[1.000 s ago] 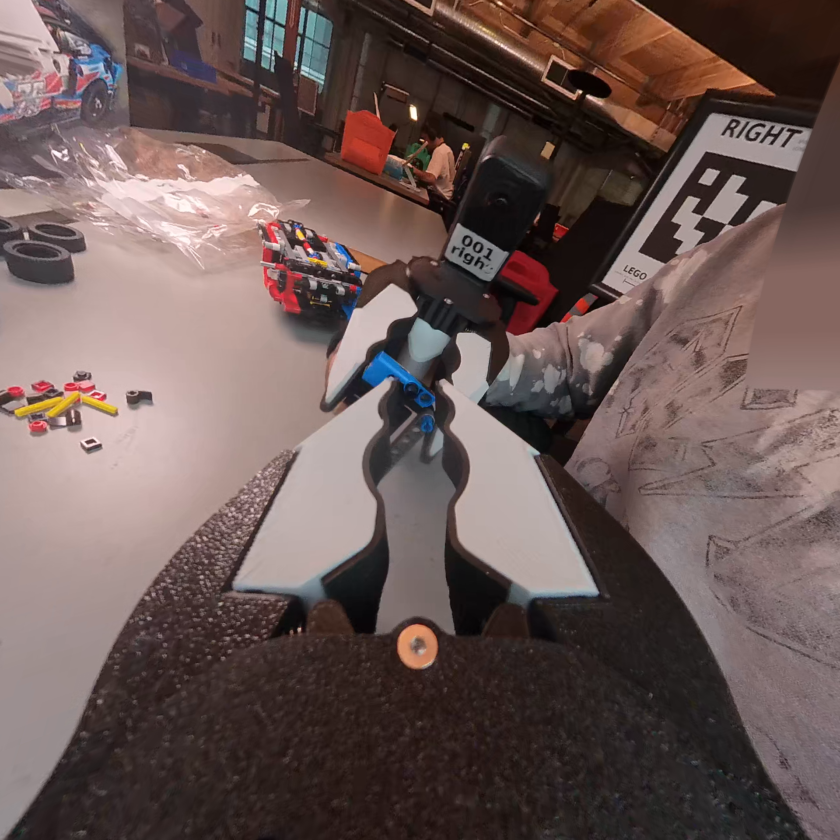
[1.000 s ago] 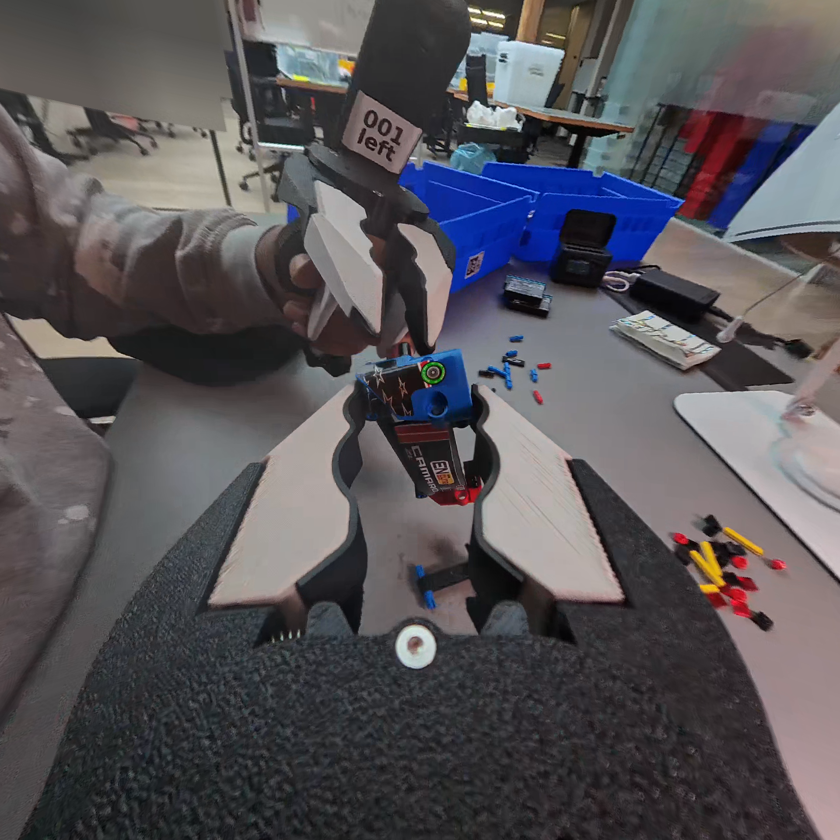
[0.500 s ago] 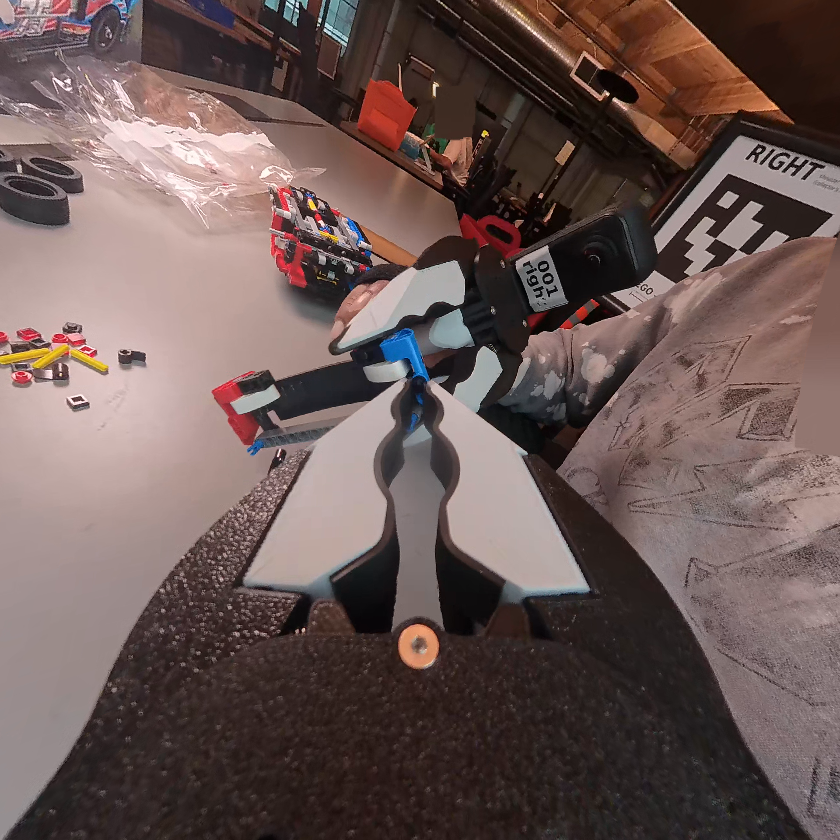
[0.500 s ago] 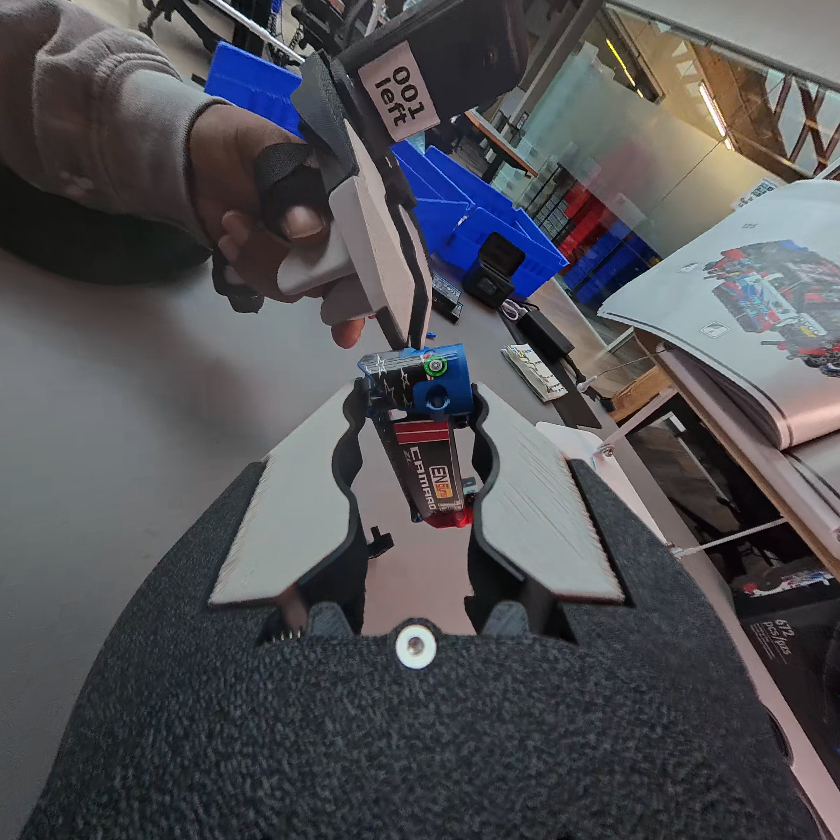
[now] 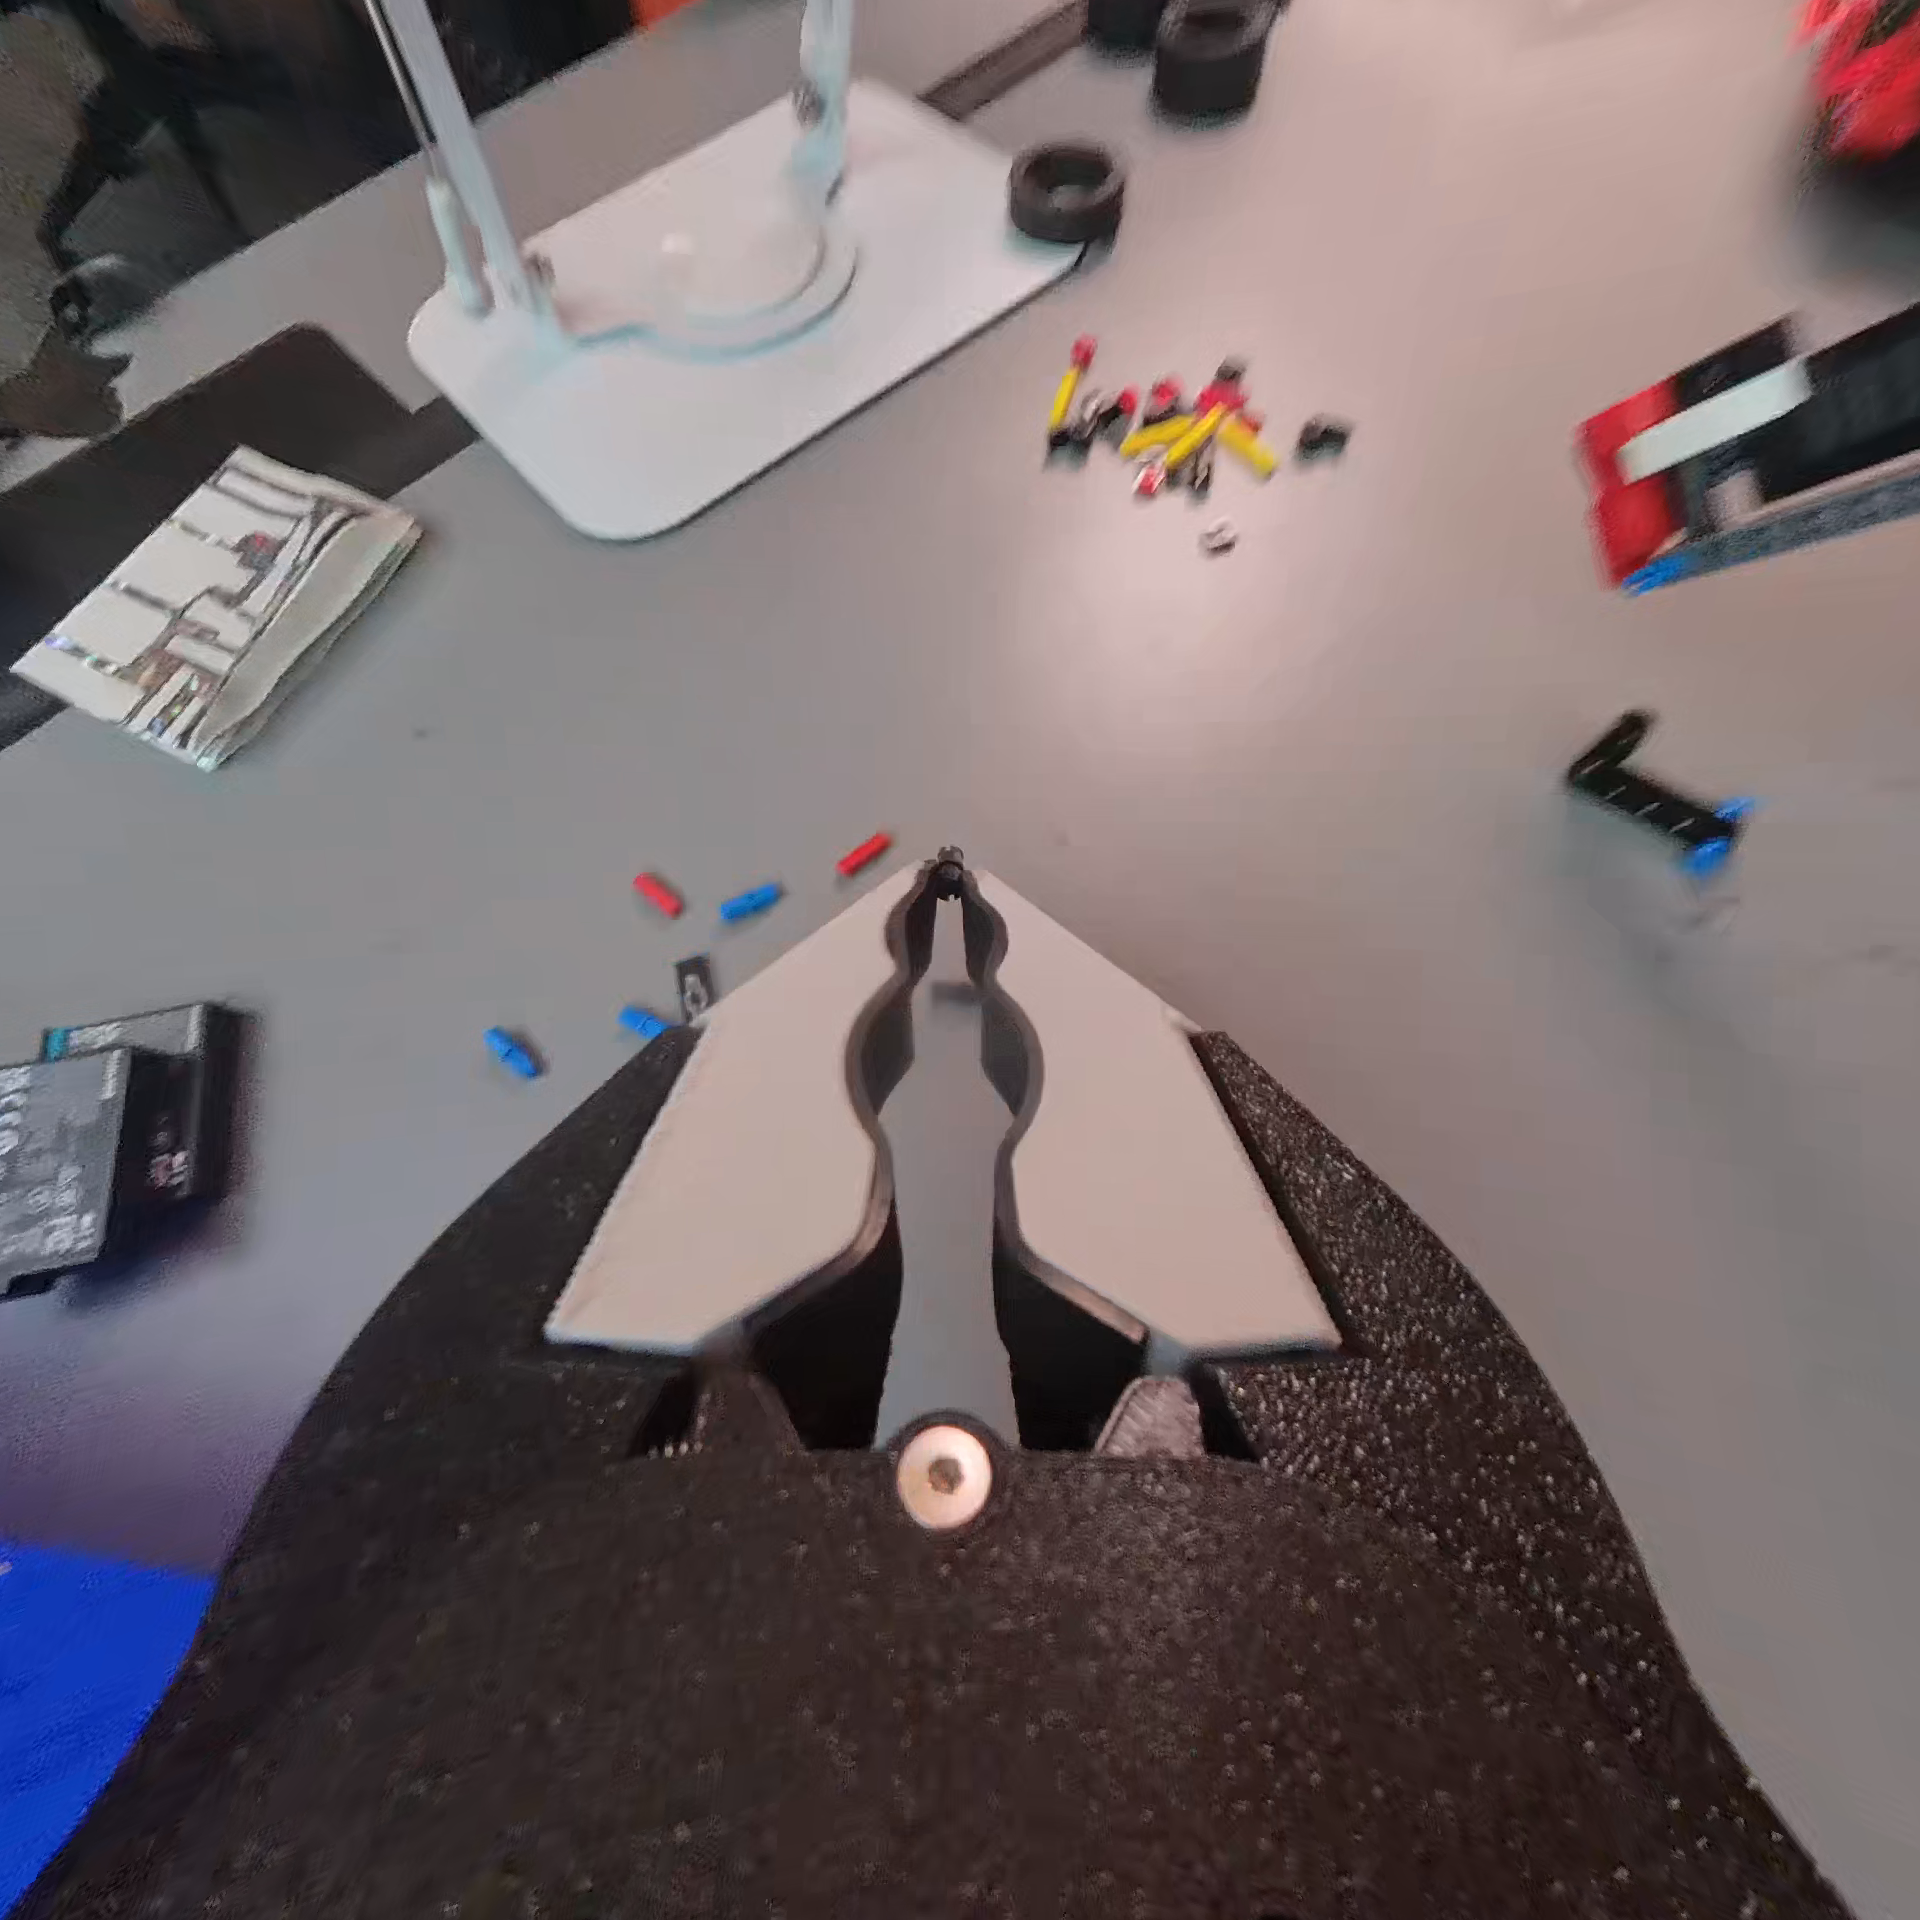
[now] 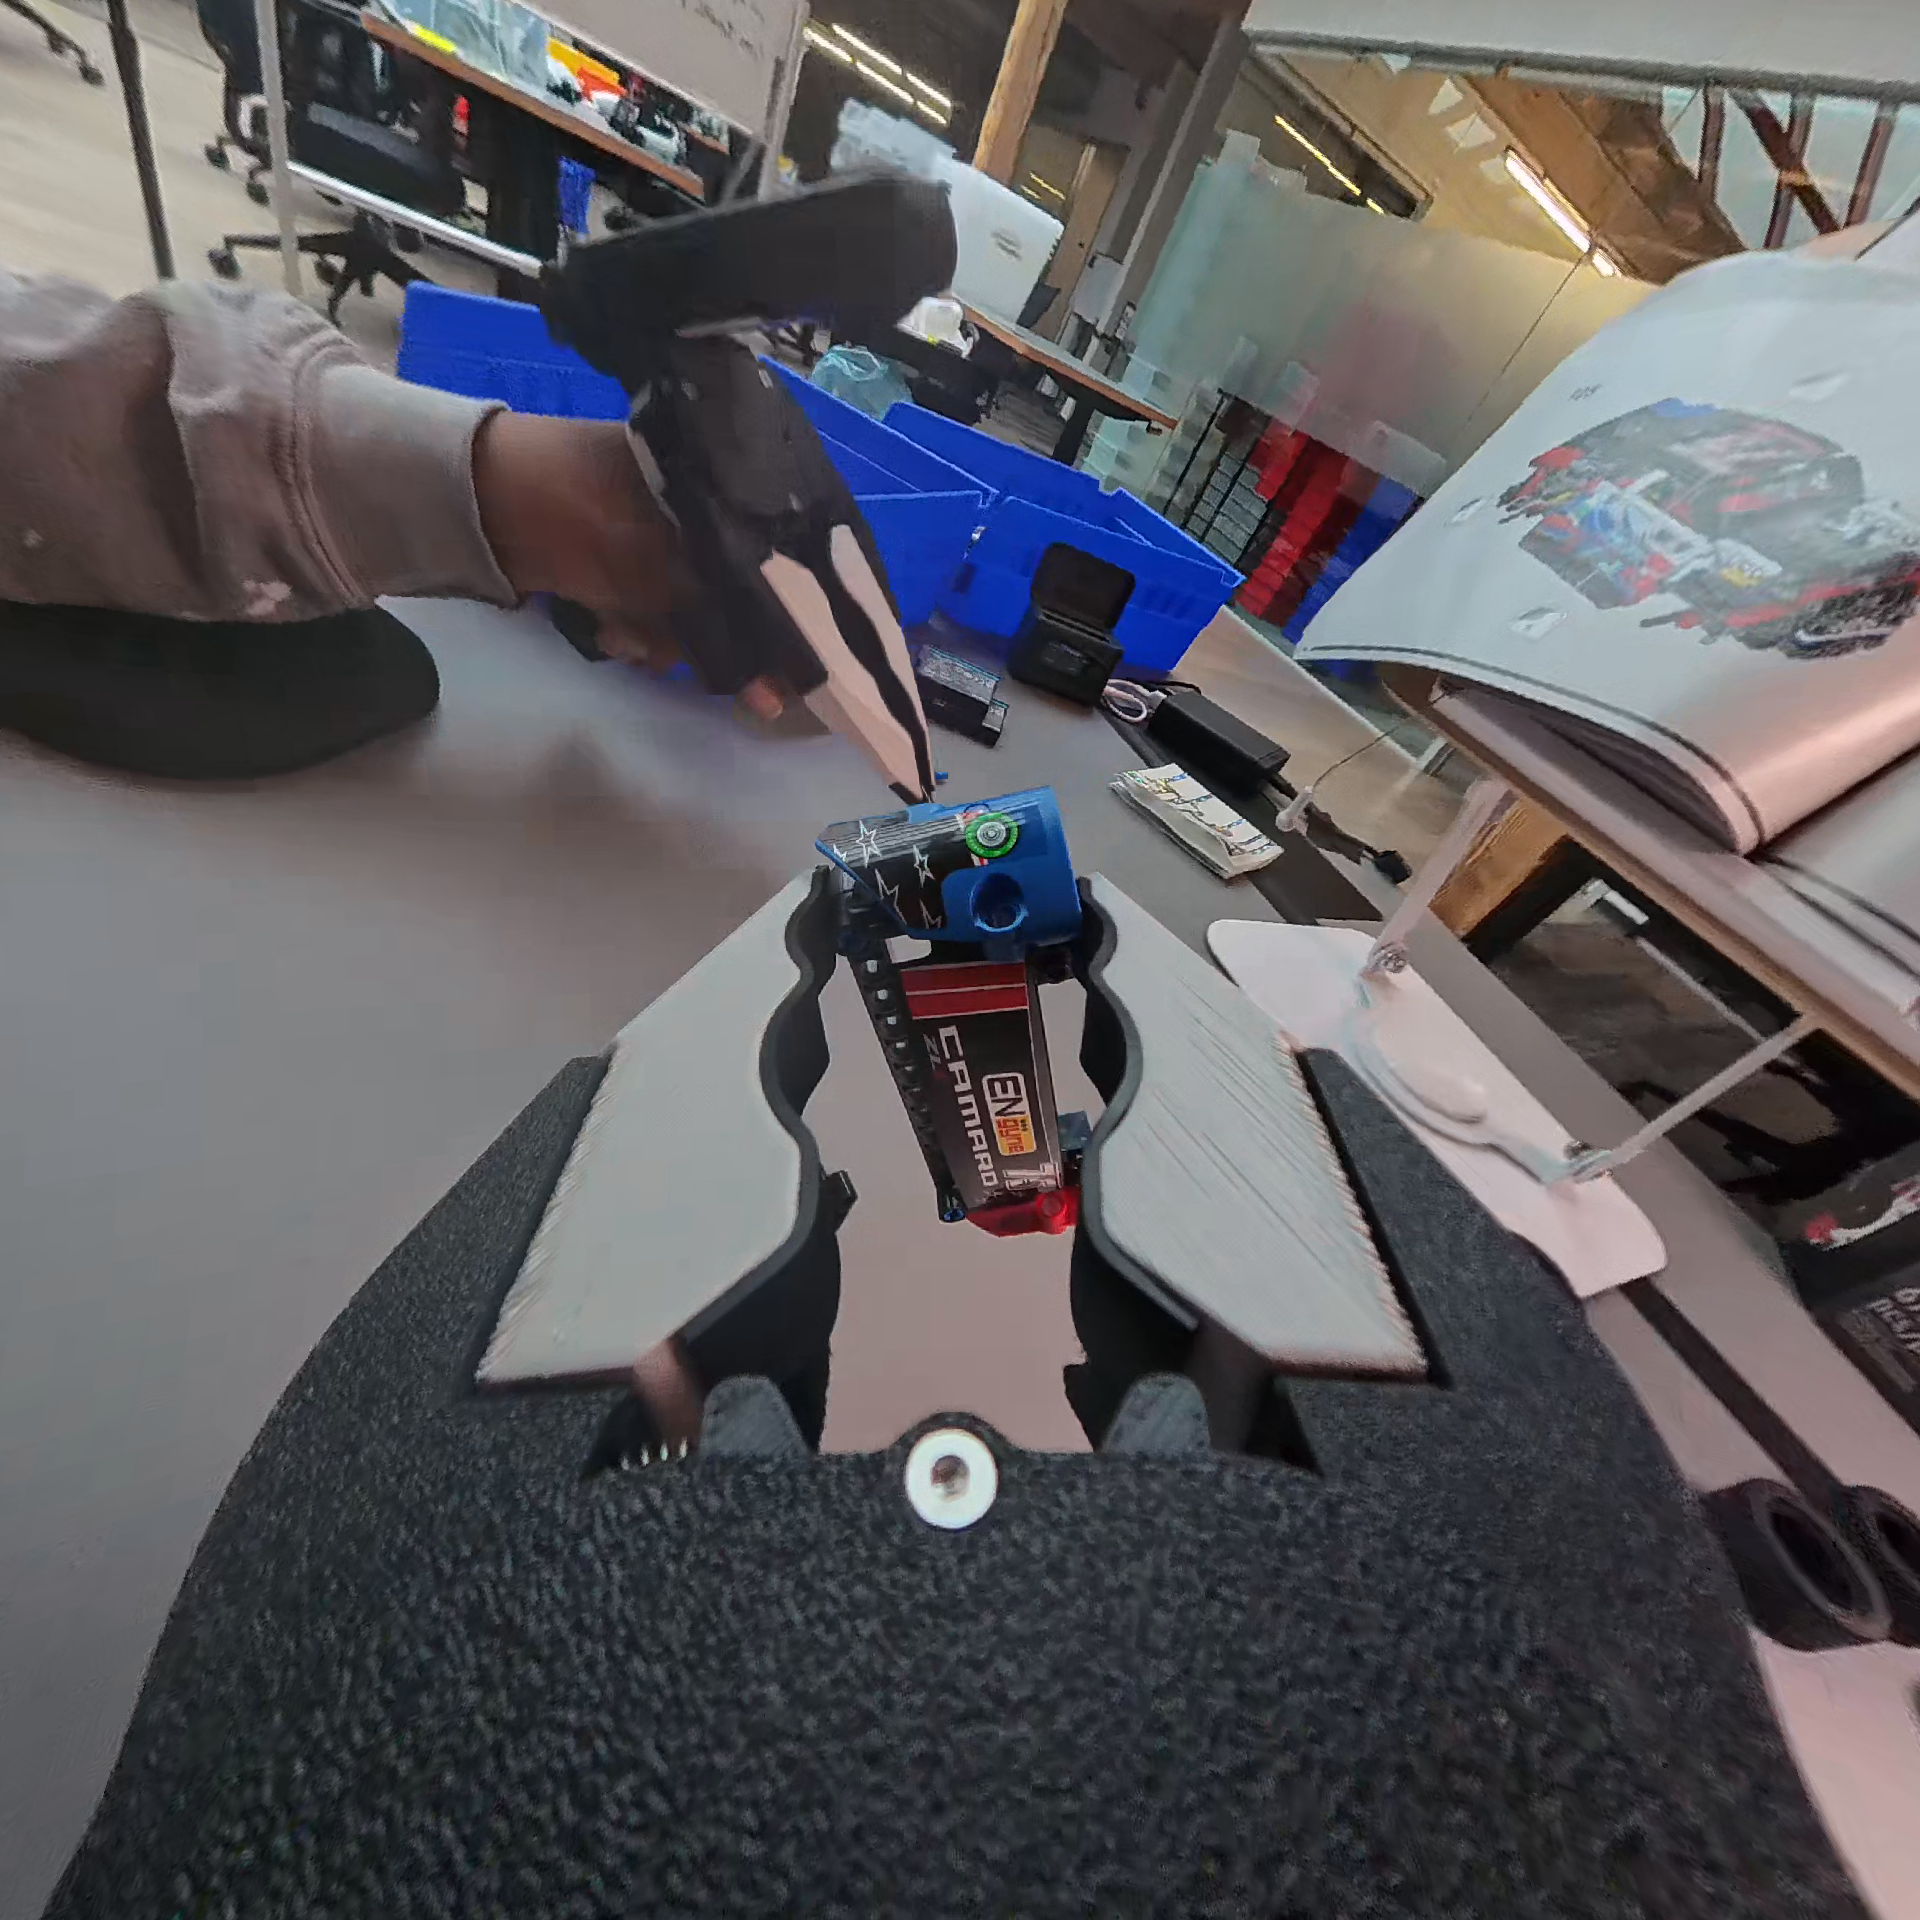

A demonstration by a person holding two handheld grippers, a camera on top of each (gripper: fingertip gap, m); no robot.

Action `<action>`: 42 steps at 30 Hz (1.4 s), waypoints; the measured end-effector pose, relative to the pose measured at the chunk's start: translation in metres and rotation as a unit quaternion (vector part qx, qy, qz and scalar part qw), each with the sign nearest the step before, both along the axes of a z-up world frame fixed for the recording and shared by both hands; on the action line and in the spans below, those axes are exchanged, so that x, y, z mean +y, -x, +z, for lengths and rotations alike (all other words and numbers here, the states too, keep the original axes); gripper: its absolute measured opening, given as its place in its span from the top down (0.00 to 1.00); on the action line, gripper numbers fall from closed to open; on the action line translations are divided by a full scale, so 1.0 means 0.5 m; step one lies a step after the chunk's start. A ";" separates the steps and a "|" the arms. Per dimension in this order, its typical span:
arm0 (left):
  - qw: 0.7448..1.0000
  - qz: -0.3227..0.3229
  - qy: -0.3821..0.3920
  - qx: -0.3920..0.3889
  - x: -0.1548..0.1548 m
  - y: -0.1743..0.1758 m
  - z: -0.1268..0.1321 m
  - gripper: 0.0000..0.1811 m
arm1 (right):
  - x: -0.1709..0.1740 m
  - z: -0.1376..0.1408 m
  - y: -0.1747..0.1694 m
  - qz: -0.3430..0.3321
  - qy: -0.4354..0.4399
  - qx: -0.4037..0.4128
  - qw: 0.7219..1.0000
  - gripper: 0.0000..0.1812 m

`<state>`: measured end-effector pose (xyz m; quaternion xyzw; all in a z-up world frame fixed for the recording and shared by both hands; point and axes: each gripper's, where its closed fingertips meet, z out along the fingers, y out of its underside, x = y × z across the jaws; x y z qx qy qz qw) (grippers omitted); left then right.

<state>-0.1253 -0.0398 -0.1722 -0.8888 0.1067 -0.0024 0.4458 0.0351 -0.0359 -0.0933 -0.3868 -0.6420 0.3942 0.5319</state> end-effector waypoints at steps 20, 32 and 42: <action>0.848 -0.300 -0.006 -0.437 -0.067 -0.343 0.126 0.88 | -0.034 -0.029 0.016 0.034 -0.011 0.001 0.999 0.75; 0.821 -0.299 0.042 -0.484 -0.084 -0.358 0.110 0.99 | -0.061 -0.040 0.013 0.048 -0.108 -0.006 0.993 0.75; 0.849 -0.326 0.016 -0.415 -0.101 -0.340 0.138 1.00 | -0.069 -0.017 -0.009 0.055 -0.148 0.008 0.987 0.80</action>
